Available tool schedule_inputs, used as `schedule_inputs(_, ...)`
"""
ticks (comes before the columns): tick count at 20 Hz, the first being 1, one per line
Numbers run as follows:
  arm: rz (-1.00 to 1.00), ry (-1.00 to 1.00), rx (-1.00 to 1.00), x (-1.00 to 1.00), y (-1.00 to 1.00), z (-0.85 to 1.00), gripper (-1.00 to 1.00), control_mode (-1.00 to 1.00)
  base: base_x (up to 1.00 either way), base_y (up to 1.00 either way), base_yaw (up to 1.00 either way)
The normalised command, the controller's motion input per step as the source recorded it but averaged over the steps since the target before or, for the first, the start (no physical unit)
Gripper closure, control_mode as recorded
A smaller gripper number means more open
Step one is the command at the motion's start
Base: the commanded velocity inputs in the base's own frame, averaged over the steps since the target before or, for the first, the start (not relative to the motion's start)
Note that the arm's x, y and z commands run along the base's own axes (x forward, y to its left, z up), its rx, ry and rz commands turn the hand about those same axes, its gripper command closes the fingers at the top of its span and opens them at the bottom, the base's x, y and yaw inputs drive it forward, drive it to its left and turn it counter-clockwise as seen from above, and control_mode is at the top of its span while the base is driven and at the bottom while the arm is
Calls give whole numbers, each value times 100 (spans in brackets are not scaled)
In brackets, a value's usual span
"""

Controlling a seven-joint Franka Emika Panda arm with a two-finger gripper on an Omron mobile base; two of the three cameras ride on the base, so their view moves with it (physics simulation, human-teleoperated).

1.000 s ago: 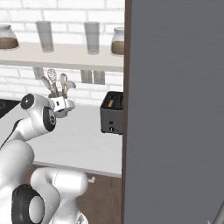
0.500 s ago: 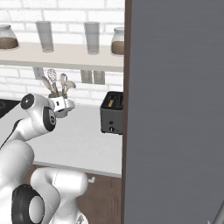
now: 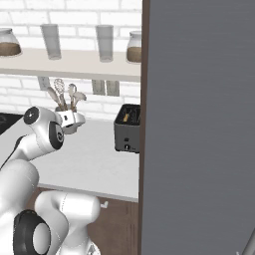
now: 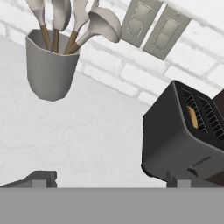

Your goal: Start the toaster. Once the lever pops up, take the bread to the plate on the dining counter.

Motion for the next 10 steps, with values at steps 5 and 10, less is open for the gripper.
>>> schedule_inputs(5, 0, 0, 0, 0, 0, 0, -100, -100, 0, 0, 0)
schedule_inputs(10, 0, 0, 0, 0, 0, 0, -100, -100, 0, 0, 0)
